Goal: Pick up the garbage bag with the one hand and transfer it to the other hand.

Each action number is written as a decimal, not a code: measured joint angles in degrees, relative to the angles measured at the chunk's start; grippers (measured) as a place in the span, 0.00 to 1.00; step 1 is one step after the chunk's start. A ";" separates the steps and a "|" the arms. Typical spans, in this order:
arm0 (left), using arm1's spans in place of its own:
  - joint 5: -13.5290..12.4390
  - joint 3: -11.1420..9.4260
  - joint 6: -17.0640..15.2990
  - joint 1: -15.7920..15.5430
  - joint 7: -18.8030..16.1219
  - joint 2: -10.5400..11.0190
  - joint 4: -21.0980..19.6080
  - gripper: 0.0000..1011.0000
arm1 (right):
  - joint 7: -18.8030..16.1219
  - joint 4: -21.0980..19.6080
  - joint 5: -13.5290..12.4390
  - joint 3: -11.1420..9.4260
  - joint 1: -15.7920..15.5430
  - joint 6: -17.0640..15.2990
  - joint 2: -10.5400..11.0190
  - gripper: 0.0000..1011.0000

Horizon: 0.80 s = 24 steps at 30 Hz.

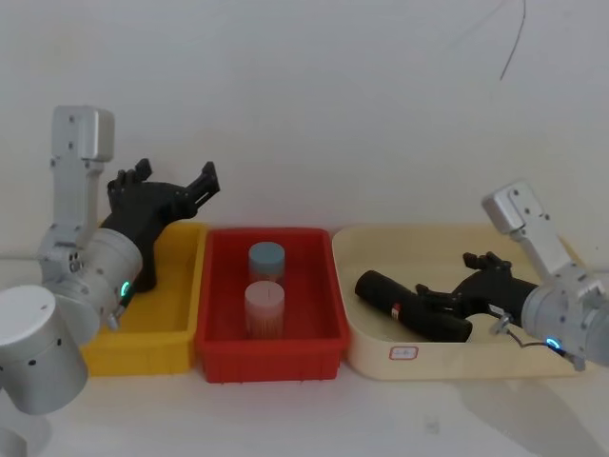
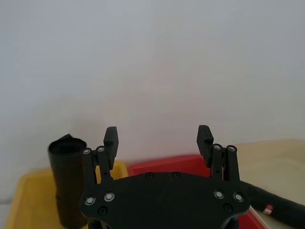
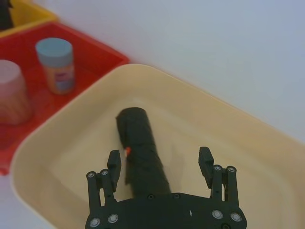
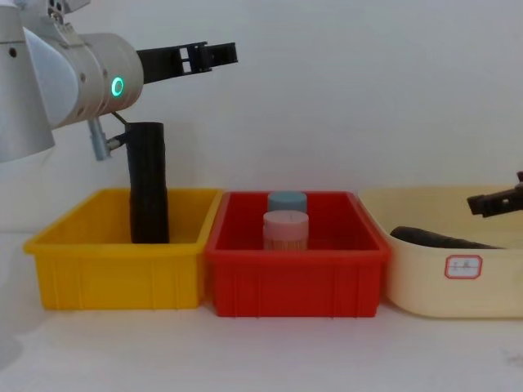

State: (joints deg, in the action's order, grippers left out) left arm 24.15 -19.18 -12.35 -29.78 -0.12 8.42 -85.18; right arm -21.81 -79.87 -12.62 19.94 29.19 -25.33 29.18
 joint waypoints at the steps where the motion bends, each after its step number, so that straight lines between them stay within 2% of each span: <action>1: -0.10 0.04 0.01 0.08 -0.20 -0.01 -0.08 0.99 | -0.28 0.06 -0.18 0.00 0.10 -0.05 -0.12 0.99; 11: -1.04 0.46 0.22 0.73 -2.00 -0.05 -0.65 0.99 | -4.87 1.92 -3.78 0.43 1.91 -1.62 -2.30 0.99; 17: -1.35 0.60 0.28 0.92 -2.57 -0.06 -0.82 0.99 | -8.49 3.67 -6.24 1.78 4.30 -3.95 -4.48 0.99; 24: -1.56 0.70 0.33 1.07 -2.99 -0.06 -0.95 0.99 | -10.31 3.89 -7.52 3.06 6.31 -6.53 -5.81 0.99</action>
State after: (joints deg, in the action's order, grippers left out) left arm 22.60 -18.48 -12.02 -28.71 -3.11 8.36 -86.13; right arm -32.12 -75.98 -20.14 23.00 35.50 -31.86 23.37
